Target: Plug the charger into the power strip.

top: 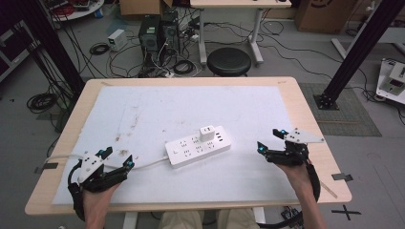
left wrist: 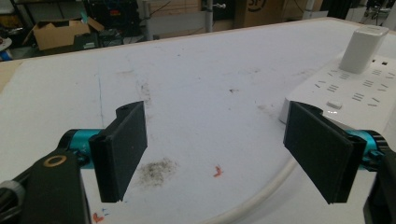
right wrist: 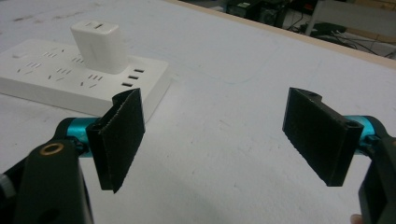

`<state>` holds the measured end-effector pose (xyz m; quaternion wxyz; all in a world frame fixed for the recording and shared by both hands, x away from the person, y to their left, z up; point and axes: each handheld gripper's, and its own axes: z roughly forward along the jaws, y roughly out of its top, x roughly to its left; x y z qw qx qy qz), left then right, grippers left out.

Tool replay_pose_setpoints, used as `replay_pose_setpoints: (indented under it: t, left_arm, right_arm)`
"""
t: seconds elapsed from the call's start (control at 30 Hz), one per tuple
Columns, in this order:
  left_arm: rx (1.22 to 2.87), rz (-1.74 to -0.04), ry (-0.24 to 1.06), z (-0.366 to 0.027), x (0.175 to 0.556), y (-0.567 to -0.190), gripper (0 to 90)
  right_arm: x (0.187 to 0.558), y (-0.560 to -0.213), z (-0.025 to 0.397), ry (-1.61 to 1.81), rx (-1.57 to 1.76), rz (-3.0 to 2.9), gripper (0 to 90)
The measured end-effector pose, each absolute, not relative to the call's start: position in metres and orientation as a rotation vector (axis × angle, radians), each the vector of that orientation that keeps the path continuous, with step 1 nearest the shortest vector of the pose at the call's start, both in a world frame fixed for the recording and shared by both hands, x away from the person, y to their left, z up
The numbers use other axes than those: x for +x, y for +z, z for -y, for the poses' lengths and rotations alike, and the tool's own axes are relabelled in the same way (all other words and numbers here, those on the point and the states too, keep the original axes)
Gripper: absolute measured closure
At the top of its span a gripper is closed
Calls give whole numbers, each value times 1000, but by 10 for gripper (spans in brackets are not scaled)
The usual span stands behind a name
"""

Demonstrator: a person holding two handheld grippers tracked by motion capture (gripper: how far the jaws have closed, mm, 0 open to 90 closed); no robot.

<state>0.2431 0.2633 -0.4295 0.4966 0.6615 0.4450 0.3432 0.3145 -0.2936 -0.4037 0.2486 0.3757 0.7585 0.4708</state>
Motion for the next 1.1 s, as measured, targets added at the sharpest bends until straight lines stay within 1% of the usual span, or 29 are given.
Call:
replay_pose_setpoints:
  t: [0.3,1.1]
  left_arm:
    - [1607,-1081,823,-263,245,-430,215]
    - [1611,-1067,813,-258,251,-430,215]
  right_arm:
    - [305,-415,295,1281,1078,-2046,216]
    - [302,-417,296,1277,1095,-2043,216]
